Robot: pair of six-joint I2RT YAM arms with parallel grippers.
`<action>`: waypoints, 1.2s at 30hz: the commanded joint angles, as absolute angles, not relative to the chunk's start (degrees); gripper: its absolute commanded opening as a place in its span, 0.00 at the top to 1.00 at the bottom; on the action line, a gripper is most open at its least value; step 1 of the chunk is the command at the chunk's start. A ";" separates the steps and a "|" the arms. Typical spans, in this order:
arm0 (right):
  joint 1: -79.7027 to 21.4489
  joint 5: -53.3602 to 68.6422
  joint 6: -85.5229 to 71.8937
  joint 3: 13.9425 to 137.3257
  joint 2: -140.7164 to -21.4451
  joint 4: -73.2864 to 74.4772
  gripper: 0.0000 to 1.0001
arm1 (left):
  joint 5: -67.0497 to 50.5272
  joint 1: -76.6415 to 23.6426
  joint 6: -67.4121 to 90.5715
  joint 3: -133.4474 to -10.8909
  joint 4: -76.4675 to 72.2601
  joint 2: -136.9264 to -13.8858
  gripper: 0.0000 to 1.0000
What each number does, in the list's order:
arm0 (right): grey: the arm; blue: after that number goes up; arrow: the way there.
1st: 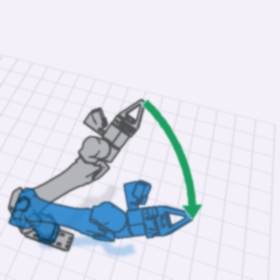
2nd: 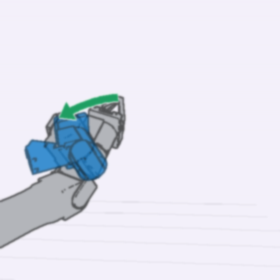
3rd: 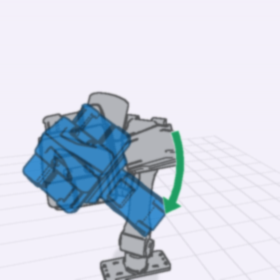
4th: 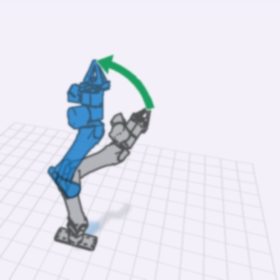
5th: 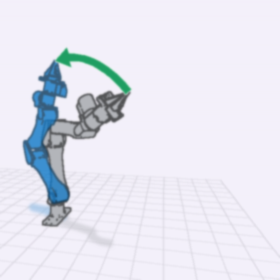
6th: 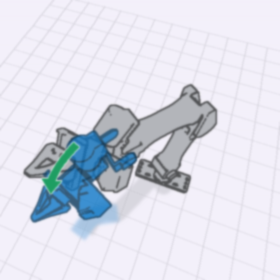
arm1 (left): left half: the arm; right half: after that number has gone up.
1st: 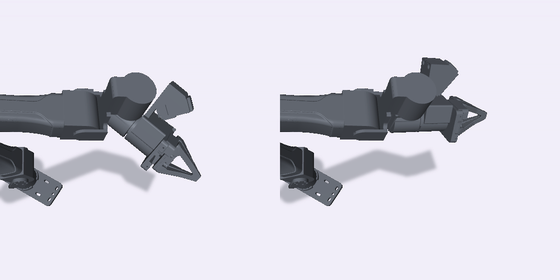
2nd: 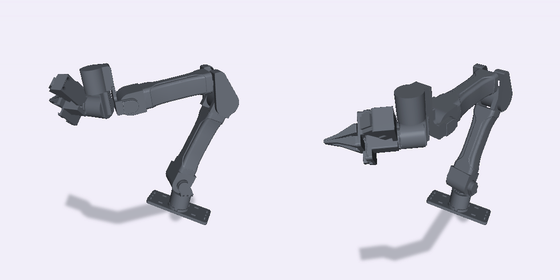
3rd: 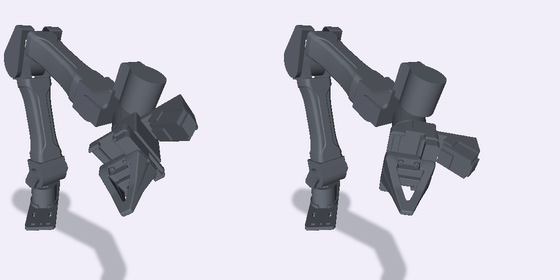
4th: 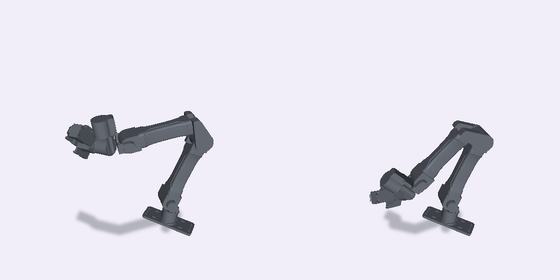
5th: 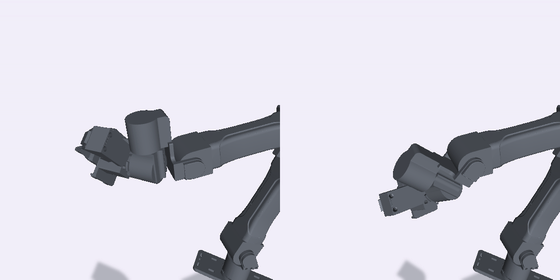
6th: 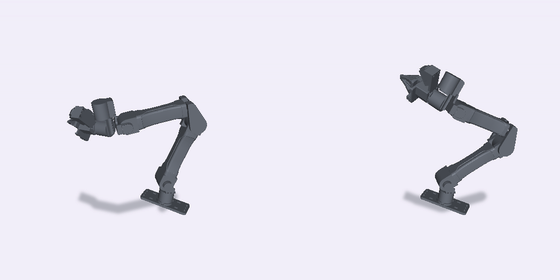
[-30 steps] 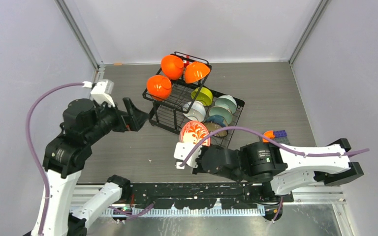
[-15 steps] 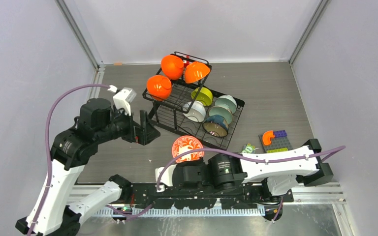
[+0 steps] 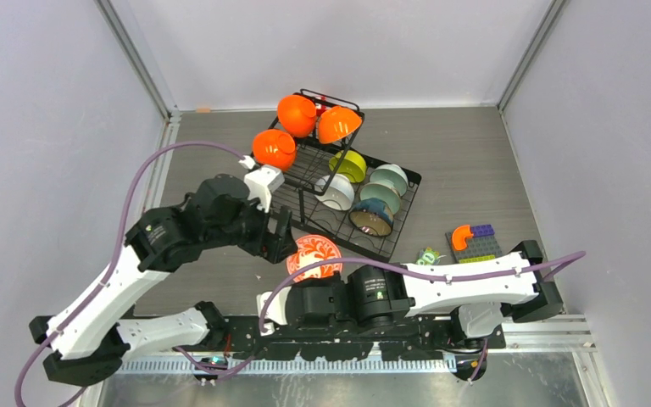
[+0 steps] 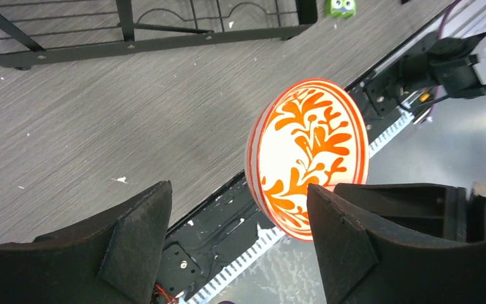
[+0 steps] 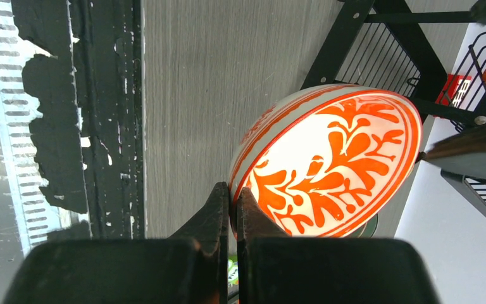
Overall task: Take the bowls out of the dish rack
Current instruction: Place the bowl at the center of the board.
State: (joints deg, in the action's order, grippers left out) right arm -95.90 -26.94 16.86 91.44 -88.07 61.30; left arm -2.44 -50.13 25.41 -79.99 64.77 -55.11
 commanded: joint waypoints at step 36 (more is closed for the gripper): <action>-97.25 -36.15 21.25 94.64 -89.59 56.95 0.99 | 13.80 -60.77 33.74 -76.84 67.92 -61.66 0.79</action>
